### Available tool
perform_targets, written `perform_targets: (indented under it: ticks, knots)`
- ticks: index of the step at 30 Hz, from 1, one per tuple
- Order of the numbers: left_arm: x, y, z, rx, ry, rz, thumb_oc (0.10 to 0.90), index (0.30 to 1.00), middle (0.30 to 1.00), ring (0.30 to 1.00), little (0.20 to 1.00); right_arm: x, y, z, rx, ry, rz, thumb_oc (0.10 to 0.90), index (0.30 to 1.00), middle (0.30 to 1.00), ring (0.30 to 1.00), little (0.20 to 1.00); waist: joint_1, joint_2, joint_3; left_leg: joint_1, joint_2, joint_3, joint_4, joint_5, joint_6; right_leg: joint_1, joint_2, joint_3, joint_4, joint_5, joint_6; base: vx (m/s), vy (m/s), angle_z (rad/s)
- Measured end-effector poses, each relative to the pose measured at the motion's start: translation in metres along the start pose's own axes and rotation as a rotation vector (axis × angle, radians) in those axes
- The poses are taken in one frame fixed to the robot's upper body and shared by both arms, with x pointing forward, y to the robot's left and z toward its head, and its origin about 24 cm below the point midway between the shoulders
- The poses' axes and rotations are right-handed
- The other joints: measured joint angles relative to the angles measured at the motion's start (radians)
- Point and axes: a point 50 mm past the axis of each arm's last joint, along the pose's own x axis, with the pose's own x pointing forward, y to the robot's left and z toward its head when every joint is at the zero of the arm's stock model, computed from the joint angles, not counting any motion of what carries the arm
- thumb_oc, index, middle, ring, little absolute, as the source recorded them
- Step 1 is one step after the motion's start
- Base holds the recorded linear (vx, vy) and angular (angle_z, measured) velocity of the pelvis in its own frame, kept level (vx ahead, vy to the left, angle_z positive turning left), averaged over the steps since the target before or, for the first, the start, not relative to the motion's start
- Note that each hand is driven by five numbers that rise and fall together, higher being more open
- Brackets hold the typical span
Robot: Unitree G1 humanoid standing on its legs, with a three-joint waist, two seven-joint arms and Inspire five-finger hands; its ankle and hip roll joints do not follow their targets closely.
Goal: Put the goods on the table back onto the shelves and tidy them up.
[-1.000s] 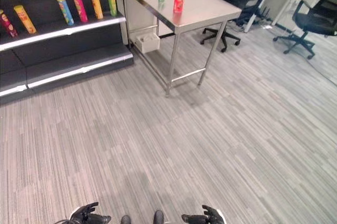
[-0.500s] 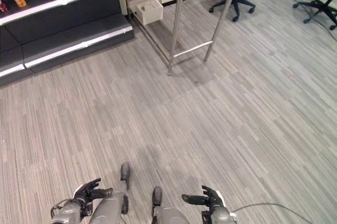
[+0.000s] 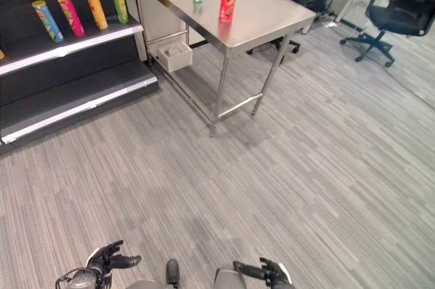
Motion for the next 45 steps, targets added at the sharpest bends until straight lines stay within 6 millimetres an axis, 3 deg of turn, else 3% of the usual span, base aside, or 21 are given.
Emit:
perform_targets:
  ticks: [3,5,7,9,12,14,17,19,20,22,23,24,25,27,29,30,31,33,36,39,45]
  knots:
    - [0.003,0.006,0.012,-0.012,-0.036,0.022,0.800,0.900,0.900,0.900,0.900,0.002,0.005,0.010,0.010,-0.025,0.014,0.800,0.900,0.900,0.900,0.900,-0.034,-0.012,0.022,0.062,-0.013,-0.040,0.000,-0.057,-0.056,-0.021,0.058,-0.042,-0.519,0.096,0.040,0.49,-0.114,0.42]
    - [0.003,0.009,0.010,-0.020,-0.023,0.035,0.800,0.900,0.900,0.900,0.900,0.001,0.006,0.010,0.015,-0.035,0.016,0.800,0.900,0.900,0.900,0.900,-0.049,-0.035,0.029,0.089,-0.022,-0.065,0.021,-0.124,-0.069,-0.021,0.099,-0.025,-0.750,0.153,0.087,0.46,-0.101,0.33]
    - [0.002,0.010,0.009,-0.033,-0.023,0.040,0.800,0.900,0.900,0.900,0.900,0.000,0.008,0.006,0.041,-0.022,0.016,0.800,0.900,0.900,0.900,0.900,-0.085,-0.069,0.043,0.146,-0.032,-0.114,0.016,-0.152,-0.062,-0.036,0.103,-0.047,-0.818,0.179,0.099,0.37,-0.100,0.76]
    - [-0.001,0.002,-0.008,-0.013,0.020,0.012,0.800,0.900,0.900,0.900,0.900,-0.003,0.005,-0.008,0.054,0.017,0.005,0.800,0.900,0.900,0.900,0.900,-0.090,-0.077,0.036,0.262,-0.005,-0.154,0.000,-0.232,-0.116,-0.012,0.112,-0.121,-0.699,0.239,0.023,0.47,-0.203,0.58]
    - [0.000,-0.014,-0.009,0.008,0.029,-0.028,0.800,0.900,0.900,0.900,0.900,0.000,-0.005,-0.003,0.037,0.023,-0.020,0.800,0.900,0.900,0.900,0.900,-0.105,-0.037,0.032,0.262,0.058,-0.165,0.094,-0.206,-0.215,0.044,0.146,-0.113,-0.676,0.361,-0.147,0.48,-0.264,0.67]
    - [-0.002,-0.024,-0.019,-0.011,0.070,-0.041,0.800,0.900,0.900,0.900,0.900,0.003,-0.016,0.008,0.023,-0.002,-0.044,0.800,0.900,0.900,0.900,0.900,-0.099,0.003,0.016,0.268,0.115,-0.167,0.232,-0.117,-0.316,0.173,0.218,-0.120,-0.726,0.305,-0.191,0.40,-0.253,0.22]
    - [0.000,-0.024,-0.015,-0.013,0.060,-0.041,0.800,0.900,0.900,0.900,0.900,0.004,-0.024,0.028,0.012,-0.088,-0.056,0.800,0.900,0.900,0.900,0.900,-0.102,0.002,0.013,0.118,0.124,-0.167,0.456,-0.108,-0.343,0.249,0.236,-0.119,-0.771,0.259,-0.217,0.22,-0.247,0.02]
    - [0.001,-0.025,-0.010,-0.018,0.047,-0.042,0.800,0.900,0.900,0.900,0.900,0.004,-0.025,0.028,0.011,-0.086,-0.060,0.800,0.900,0.900,0.900,0.900,-0.087,-0.014,0.021,-0.042,0.111,-0.169,0.776,-0.054,-0.384,0.300,0.242,-0.107,-0.797,0.219,-0.230,0.16,-0.263,0.03]
    - [0.003,-0.027,0.004,-0.019,-0.003,-0.051,0.800,0.900,0.900,0.900,0.900,0.004,-0.025,0.029,0.008,-0.087,-0.060,0.800,0.900,0.900,0.900,0.900,-0.077,-0.021,0.038,-0.283,0.112,-0.146,1.156,0.071,-0.349,0.318,0.236,-0.114,-0.793,0.224,-0.218,0.21,-0.163,-0.05]
    - [0.003,-0.017,0.002,-0.055,0.006,-0.027,0.800,0.900,0.900,0.900,0.900,0.005,-0.012,0.027,0.016,-0.068,-0.032,0.800,0.900,0.900,0.900,0.900,-0.061,-0.086,0.066,-0.386,0.151,-0.032,1.092,0.011,-0.251,0.379,0.200,-0.087,-0.809,0.189,-0.240,0.31,-0.044,-0.17]
    - [0.006,-0.012,0.017,-0.054,-0.040,-0.016,0.800,0.900,0.900,0.900,0.900,0.006,-0.007,0.023,0.024,-0.043,-0.035,0.800,0.900,0.900,0.900,0.900,-0.043,-0.113,0.085,-0.404,0.189,0.032,0.742,-0.009,-0.218,0.409,0.175,-0.075,-0.814,0.168,-0.217,0.23,0.085,-0.30]
    - [0.006,-0.012,0.017,-0.044,-0.038,-0.018,0.800,0.900,0.900,0.900,0.900,0.006,-0.009,0.021,0.022,-0.035,-0.041,0.800,0.900,0.900,0.900,0.900,-0.040,-0.101,0.091,-0.395,0.200,0.025,0.532,0.002,-0.236,0.426,0.181,-0.063,-0.815,0.160,-0.203,0.37,0.215,-0.59]
    - [0.005,-0.015,0.011,-0.039,-0.017,-0.025,0.800,0.900,0.900,0.900,0.900,0.004,-0.012,0.014,0.002,-0.017,-0.047,0.800,0.900,0.900,0.900,0.900,-0.039,-0.067,0.091,-0.362,0.190,-0.035,0.223,0.043,-0.295,0.459,0.185,-0.037,-0.815,0.142,-0.159,0.28,0.172,-0.59]
    - [0.003,-0.019,-0.001,-0.031,0.026,-0.032,0.800,0.900,0.900,0.900,0.900,0.002,-0.023,0.001,-0.030,0.024,-0.068,0.800,0.900,0.900,0.900,0.900,-0.038,-0.006,0.068,-0.318,0.174,-0.162,-0.017,0.066,-0.339,0.490,0.203,-0.007,-0.816,0.102,-0.128,0.23,0.141,-0.62]
    - [-0.002,-0.020,-0.019,-0.053,0.070,-0.028,0.800,0.900,0.900,0.900,0.900,-0.001,-0.032,-0.012,-0.035,0.066,-0.093,0.800,0.900,0.900,0.900,0.900,-0.027,0.043,0.050,-0.258,0.159,-0.157,0.016,0.074,-0.262,0.530,0.209,0.054,-0.809,0.090,-0.064,0.14,0.146,-0.97]
    - [-0.002,-0.018,-0.018,-0.045,0.066,-0.025,0.800,0.900,0.900,0.900,0.900,-0.002,-0.031,-0.016,-0.030,0.071,-0.090,0.800,0.900,0.900,0.900,0.900,-0.044,0.038,0.046,-0.249,0.149,-0.134,0.034,0.178,-0.204,0.550,0.186,0.061,-0.805,0.079,-0.042,0.19,0.198,-0.71]
    - [-0.002,-0.012,-0.021,-0.033,0.076,-0.009,0.800,0.900,0.900,0.900,0.900,-0.003,-0.024,-0.018,-0.018,0.075,-0.075,0.800,0.900,0.900,0.900,0.900,-0.045,0.004,0.039,-0.197,0.113,-0.100,-0.003,0.209,-0.192,0.570,0.141,0.075,-0.804,0.067,-0.018,0.16,0.164,-0.61]
    - [0.000,0.002,-0.018,-0.013,0.081,0.024,0.800,0.900,0.900,0.900,0.900,-0.003,-0.004,-0.023,0.039,0.089,-0.040,0.800,0.900,0.900,0.900,0.900,-0.065,-0.040,0.021,-0.126,0.064,-0.048,-0.005,0.166,-0.134,0.565,0.097,0.070,-0.802,0.037,0.039,0.17,0.203,-0.72]
    - [-0.002,0.010,-0.025,-0.028,0.106,0.049,0.800,0.900,0.900,0.900,0.900,-0.005,-0.006,-0.032,0.114,0.129,-0.063,0.800,0.900,0.900,0.900,0.900,-0.068,-0.055,-0.010,-0.082,0.042,-0.014,-0.010,0.118,-0.123,0.554,0.092,0.077,-0.815,0.091,0.015,0.16,0.197,-0.31]
    - [-0.010,0.020,-0.043,-0.045,0.142,0.083,0.800,0.900,0.900,0.900,0.900,-0.014,-0.071,-0.012,0.371,-0.017,-0.289,0.800,0.900,0.900,0.900,0.900,-0.070,-0.063,-0.039,-0.067,0.033,0.016,-0.010,0.104,-0.128,0.559,0.079,0.094,-0.807,0.094,0.017,0.13,0.220,-0.28]
    - [-0.017,0.016,-0.062,-0.045,0.192,0.076,0.800,0.900,0.900,0.900,0.900,-0.081,-0.190,0.070,0.347,-0.490,-0.667,0.800,0.900,0.900,0.900,0.900,-0.102,-0.091,-0.044,-0.075,0.023,0.031,-0.010,0.084,-0.124,0.546,0.065,0.101,-0.807,0.096,0.022,0.03,0.135,-0.06]
